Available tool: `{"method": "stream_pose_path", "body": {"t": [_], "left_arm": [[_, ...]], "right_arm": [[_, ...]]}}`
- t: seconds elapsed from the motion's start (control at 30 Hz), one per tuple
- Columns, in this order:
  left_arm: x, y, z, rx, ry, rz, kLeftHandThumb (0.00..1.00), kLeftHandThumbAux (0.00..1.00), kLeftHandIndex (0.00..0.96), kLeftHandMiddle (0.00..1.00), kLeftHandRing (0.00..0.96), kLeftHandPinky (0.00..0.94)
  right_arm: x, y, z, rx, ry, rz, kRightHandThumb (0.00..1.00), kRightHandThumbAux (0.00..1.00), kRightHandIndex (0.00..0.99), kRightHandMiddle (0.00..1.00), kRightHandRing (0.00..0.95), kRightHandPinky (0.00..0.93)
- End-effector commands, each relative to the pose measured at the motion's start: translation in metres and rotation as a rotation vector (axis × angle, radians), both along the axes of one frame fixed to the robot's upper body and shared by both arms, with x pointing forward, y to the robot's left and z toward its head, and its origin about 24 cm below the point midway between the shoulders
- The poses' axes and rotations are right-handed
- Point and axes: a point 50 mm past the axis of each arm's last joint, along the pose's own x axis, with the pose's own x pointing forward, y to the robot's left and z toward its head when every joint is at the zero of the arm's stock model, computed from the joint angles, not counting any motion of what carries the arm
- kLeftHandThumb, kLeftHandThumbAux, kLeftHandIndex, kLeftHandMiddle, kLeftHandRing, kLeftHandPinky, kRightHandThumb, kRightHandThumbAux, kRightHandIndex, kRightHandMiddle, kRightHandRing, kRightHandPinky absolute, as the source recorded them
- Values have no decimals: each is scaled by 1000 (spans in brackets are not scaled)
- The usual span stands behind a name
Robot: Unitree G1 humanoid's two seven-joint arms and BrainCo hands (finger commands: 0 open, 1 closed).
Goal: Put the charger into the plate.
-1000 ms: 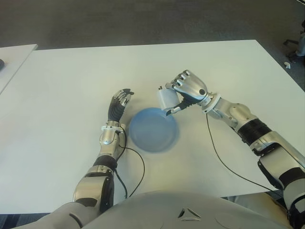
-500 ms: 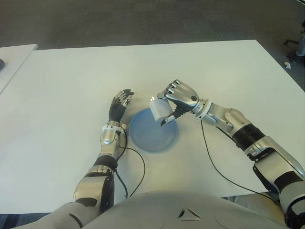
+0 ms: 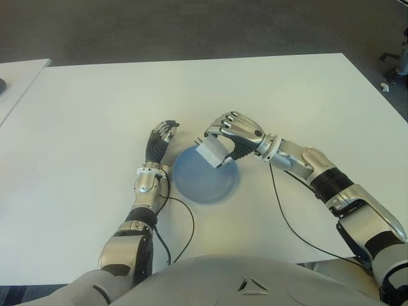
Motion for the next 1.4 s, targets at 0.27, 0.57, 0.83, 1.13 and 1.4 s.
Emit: {"method": "stream_pose_path", "body": {"t": [0.27,0.57,0.83,1.13,1.4], "left_arm": [[-81,-18,-74,-126,405,-5,0,530,628,417,239,7],[-81,-17,-73,-133,386,-54,22,573,690,443,237,0],[-82,-14,-78,-110,445,-64,44,603,673,424,221,0],[-83,-12,-80,-113,474,-64,30,602,662,408,206,0],[-83,-11,-80,-117,482,-65,24,581,662,404,199,0]], "right_arm": [[0,-7,-3,-14,54,-11,312,156,0,0,0,0],[1,-9,-2,-10,11,-17,309,116,0,0,0,0],[3,-11,0,-4,5,-23,306,114,0,0,0,0],[5,-13,3,4,8,-36,324,121,0,0,0,0],[10,-19,5,35,29,-80,334,123,0,0,0,0]]}}
